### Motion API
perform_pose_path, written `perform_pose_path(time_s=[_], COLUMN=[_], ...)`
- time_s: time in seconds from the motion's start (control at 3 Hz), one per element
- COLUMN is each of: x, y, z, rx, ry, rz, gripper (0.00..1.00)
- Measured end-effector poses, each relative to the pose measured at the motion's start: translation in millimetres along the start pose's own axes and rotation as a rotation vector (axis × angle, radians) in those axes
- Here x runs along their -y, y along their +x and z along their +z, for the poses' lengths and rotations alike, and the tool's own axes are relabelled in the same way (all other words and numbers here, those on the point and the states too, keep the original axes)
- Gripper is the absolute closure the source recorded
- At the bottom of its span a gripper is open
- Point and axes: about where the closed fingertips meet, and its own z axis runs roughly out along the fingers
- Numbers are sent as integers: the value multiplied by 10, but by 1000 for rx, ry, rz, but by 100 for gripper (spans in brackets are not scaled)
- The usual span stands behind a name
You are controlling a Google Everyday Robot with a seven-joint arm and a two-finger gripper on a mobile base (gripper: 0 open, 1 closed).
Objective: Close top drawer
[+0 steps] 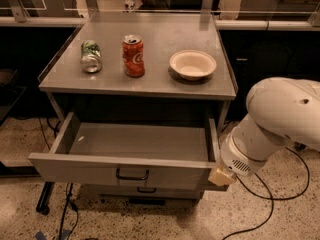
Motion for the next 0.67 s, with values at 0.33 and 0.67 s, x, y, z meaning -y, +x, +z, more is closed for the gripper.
perform_pose_path(time_s=[0.33, 0.67], x=[6, -12], y=[-21, -54], z=[315, 502], rx=[-2, -5], ry=[-39, -58], rz=[18, 25], gripper=[100, 100])
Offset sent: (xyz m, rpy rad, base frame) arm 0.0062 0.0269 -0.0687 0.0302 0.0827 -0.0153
